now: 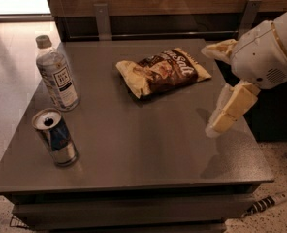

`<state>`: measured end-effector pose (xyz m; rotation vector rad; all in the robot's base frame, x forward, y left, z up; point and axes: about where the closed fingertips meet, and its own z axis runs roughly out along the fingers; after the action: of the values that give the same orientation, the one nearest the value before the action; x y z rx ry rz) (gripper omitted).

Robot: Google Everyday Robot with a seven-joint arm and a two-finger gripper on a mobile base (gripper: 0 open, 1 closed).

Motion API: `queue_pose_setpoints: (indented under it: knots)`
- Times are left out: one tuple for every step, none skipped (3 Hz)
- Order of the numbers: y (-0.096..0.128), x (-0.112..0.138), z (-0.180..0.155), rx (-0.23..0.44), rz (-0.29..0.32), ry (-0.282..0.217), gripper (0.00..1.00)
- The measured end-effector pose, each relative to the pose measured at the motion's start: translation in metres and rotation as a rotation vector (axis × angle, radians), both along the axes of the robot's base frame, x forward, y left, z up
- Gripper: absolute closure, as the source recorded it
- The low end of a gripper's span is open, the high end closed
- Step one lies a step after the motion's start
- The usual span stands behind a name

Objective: Pick redbull can

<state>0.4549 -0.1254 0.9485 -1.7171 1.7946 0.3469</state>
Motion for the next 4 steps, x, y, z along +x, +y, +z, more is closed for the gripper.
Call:
queue_pose_setpoints:
  knots:
    - [0.076, -0.006, -0.016, 0.278, 0.165, 0.030, 0.00]
    - [0.121, -0.016, -0.022, 0.435, 0.249, 0.069, 0.00]
    - [0.146, -0.021, -0.022, 0.490, 0.259, 0.092, 0.00]
    - [0.157, -0.021, -0.027, 0.493, 0.271, 0.100, 0.00]
